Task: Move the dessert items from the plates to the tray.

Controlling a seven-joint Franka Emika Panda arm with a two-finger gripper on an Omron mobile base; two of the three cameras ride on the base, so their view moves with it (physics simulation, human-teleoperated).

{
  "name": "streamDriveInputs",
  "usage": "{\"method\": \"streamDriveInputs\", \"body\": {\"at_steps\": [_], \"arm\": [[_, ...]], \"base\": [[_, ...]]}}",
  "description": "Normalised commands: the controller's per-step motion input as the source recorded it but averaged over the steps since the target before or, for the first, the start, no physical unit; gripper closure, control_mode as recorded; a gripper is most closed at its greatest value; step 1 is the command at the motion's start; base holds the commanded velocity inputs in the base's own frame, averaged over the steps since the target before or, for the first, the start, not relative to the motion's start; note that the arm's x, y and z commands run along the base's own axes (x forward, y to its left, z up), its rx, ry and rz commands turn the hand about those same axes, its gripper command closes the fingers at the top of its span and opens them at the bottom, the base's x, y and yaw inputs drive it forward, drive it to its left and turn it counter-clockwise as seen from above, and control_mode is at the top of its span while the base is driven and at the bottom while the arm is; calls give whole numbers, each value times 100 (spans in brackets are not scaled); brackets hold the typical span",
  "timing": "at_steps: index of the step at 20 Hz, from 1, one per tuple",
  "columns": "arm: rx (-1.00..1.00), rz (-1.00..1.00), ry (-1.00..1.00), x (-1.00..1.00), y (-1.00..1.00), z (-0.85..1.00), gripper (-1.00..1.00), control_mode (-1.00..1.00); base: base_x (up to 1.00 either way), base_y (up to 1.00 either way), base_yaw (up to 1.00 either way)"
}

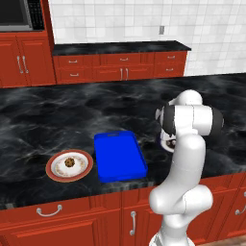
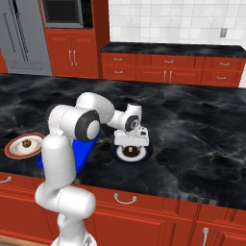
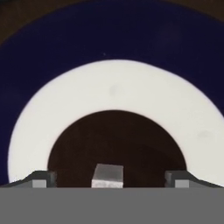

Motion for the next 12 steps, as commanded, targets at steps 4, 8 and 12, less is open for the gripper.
{"method": "streamDriveInputs", "body": {"at_steps": [4, 8, 12], "arm": [[0, 0, 0, 0, 0, -14, 100, -100], [0, 0, 0, 0, 0, -16, 100, -100], [0, 0, 0, 0, 0, -17, 100, -100]], "base": [[0, 0, 0], [0, 0, 0], [0, 0, 0]]}}
